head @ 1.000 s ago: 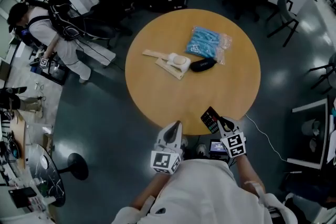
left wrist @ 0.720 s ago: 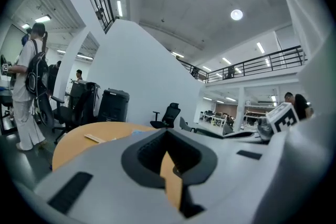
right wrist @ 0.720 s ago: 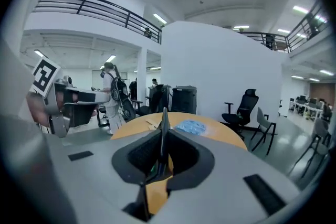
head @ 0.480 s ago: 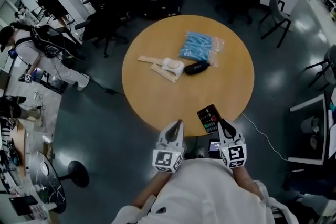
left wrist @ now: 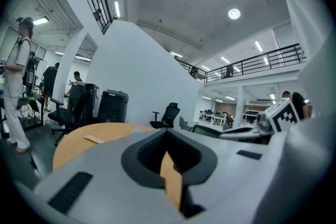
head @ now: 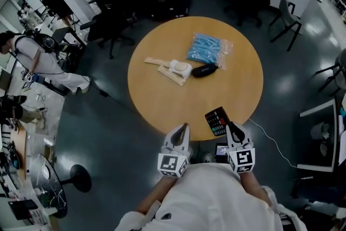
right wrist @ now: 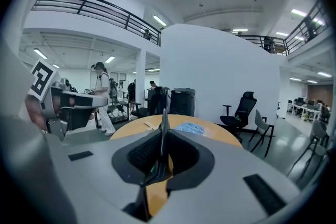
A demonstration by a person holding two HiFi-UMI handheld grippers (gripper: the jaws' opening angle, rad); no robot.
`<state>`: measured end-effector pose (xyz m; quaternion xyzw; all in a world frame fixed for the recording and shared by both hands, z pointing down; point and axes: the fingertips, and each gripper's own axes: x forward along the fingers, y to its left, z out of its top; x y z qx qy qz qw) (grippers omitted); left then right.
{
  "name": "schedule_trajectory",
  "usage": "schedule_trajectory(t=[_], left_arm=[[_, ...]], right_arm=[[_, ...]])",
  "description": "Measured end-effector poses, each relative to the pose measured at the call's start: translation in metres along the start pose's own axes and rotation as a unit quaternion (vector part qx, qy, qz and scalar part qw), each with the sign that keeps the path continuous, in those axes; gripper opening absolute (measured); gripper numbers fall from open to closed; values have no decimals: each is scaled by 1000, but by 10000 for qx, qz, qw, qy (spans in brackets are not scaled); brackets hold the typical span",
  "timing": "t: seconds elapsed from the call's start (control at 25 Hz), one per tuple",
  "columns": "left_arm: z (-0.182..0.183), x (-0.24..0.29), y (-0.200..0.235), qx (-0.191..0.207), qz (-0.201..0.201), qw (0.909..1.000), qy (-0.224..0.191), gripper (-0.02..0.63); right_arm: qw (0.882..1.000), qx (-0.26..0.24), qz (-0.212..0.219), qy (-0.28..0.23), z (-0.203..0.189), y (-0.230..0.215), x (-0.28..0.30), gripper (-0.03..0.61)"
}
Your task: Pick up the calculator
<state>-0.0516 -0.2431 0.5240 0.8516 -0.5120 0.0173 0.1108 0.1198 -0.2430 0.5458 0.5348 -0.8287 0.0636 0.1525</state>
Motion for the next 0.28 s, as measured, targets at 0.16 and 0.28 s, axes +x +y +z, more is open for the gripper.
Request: schedule_trajectory(t=[0.16, 0.28], left_arm=[[-2, -1, 1, -8, -2, 10000, -5, 6], [-2, -1, 1, -4, -3, 10000, -15, 6]], right_arm=[[10000, 2, -6, -18, -1, 1, 0, 51], [10000, -7, -7, -29, -1, 1, 0, 51]])
